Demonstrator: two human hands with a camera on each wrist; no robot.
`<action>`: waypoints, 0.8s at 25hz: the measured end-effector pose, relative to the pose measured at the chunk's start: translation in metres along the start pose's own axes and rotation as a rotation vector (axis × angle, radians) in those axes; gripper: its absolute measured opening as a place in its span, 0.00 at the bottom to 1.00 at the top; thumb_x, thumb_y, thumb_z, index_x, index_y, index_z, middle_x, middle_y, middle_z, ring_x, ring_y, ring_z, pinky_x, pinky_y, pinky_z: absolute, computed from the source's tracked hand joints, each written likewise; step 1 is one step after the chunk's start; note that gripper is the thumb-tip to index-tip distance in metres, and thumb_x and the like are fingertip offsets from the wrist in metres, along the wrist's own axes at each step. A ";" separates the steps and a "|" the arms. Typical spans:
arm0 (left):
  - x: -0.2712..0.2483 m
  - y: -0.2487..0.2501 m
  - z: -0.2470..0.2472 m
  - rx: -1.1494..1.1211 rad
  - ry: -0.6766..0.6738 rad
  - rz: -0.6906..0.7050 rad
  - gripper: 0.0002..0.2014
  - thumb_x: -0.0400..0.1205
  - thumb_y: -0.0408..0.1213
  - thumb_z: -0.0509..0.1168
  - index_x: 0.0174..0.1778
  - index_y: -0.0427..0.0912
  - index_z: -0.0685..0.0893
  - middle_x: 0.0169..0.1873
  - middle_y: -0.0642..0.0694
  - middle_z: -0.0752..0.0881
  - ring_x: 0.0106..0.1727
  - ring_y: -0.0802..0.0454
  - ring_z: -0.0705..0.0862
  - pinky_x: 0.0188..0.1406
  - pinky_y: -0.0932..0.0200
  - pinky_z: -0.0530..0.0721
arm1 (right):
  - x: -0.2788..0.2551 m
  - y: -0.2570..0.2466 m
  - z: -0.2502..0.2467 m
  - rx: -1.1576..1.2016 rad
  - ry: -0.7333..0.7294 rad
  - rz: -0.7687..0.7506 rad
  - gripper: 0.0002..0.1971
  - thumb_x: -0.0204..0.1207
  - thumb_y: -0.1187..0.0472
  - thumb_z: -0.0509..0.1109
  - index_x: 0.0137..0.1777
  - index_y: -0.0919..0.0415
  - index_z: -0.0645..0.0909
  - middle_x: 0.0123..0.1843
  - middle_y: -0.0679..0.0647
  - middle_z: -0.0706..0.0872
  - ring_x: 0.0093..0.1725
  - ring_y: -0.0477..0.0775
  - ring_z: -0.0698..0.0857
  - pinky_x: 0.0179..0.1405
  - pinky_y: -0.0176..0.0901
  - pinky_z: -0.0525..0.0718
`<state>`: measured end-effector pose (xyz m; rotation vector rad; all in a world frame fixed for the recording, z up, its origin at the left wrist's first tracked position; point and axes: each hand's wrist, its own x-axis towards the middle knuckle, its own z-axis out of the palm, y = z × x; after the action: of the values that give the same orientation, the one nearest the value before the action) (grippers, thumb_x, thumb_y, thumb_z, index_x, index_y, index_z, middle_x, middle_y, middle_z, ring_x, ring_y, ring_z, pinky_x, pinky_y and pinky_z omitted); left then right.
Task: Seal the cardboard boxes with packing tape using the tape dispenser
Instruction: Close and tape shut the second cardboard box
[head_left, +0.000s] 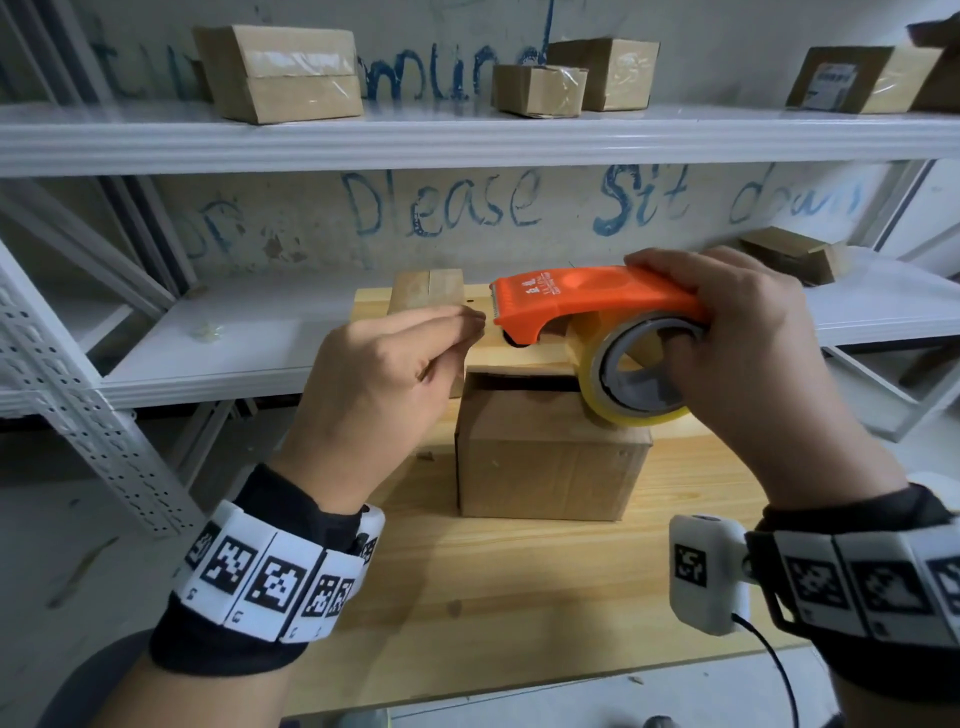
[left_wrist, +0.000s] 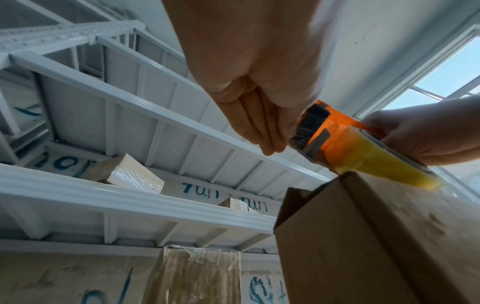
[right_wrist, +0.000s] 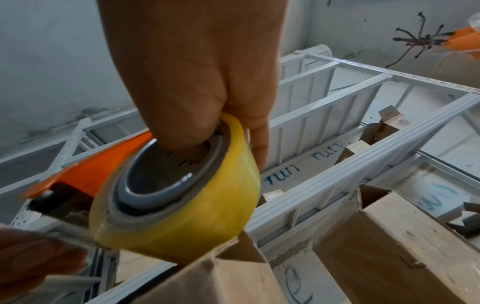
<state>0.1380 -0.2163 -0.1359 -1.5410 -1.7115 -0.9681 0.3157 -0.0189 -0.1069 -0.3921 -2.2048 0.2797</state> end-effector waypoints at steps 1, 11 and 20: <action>0.000 -0.002 -0.001 0.004 -0.002 -0.001 0.08 0.83 0.28 0.72 0.55 0.36 0.93 0.54 0.45 0.93 0.53 0.52 0.92 0.51 0.52 0.91 | 0.000 0.000 0.000 0.002 -0.002 -0.003 0.33 0.63 0.80 0.67 0.69 0.59 0.83 0.54 0.56 0.85 0.52 0.54 0.83 0.54 0.43 0.81; -0.004 -0.011 -0.003 0.033 0.011 0.015 0.09 0.84 0.30 0.69 0.56 0.33 0.93 0.53 0.41 0.93 0.55 0.49 0.92 0.54 0.49 0.92 | 0.001 0.004 0.000 0.009 -0.018 -0.024 0.35 0.60 0.81 0.68 0.69 0.59 0.84 0.50 0.55 0.84 0.49 0.56 0.83 0.52 0.47 0.83; -0.007 -0.005 -0.002 0.111 0.050 0.097 0.07 0.83 0.26 0.70 0.53 0.33 0.93 0.52 0.42 0.93 0.57 0.50 0.92 0.50 0.49 0.92 | -0.001 0.009 0.001 0.046 0.026 -0.038 0.37 0.56 0.83 0.66 0.68 0.60 0.85 0.53 0.57 0.85 0.50 0.49 0.81 0.53 0.23 0.75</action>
<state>0.1337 -0.2217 -0.1413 -1.5011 -1.6125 -0.8418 0.3174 -0.0113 -0.1116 -0.3269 -2.1737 0.3020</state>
